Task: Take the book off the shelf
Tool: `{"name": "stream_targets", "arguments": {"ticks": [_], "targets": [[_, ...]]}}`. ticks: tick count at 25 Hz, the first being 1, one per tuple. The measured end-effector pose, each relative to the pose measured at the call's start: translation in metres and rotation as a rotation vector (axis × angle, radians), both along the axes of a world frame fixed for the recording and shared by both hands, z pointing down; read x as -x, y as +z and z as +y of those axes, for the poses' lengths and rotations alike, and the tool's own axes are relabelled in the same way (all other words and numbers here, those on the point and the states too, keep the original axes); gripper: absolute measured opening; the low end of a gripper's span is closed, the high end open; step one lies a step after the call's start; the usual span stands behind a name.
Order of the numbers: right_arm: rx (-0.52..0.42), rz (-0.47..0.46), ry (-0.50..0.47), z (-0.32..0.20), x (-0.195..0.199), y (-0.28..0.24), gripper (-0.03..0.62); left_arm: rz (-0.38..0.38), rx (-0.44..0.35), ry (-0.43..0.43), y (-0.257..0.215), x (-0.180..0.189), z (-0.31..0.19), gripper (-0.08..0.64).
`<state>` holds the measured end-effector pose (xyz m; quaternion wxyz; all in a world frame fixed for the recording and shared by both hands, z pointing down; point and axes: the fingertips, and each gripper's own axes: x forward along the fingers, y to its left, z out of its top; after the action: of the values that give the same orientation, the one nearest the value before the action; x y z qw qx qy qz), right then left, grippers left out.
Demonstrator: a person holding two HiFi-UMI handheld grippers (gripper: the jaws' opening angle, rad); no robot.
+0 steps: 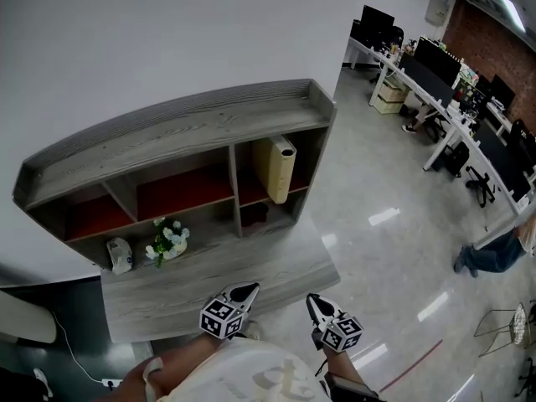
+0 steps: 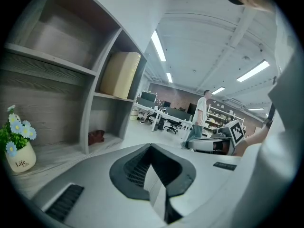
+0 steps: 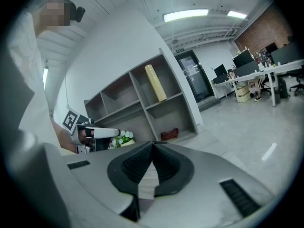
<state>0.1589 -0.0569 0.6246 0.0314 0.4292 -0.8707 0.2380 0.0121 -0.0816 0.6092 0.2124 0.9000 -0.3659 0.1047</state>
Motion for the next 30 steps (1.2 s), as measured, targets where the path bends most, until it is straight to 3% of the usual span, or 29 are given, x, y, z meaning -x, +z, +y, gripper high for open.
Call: {"name": "stream_targets", "arguments": {"ticks": [12, 19, 30], "targets": [[-0.045, 0.031, -0.028, -0.08, 0.025, -0.012, 0.003, 0.02, -0.025, -0.081, -0.001, 0.04, -0.056, 0.002], [-0.07, 0.053, -0.036, -0.111, 0.03, -0.026, 0.005, 0.03, -0.026, -0.102, 0.0, 0.054, -0.059, 0.0], [-0.093, 0.034, -0.059, -0.155, 0.043, -0.046, 0.005, 0.043, -0.038, -0.216, -0.002, 0.082, -0.067, 0.0]]}}
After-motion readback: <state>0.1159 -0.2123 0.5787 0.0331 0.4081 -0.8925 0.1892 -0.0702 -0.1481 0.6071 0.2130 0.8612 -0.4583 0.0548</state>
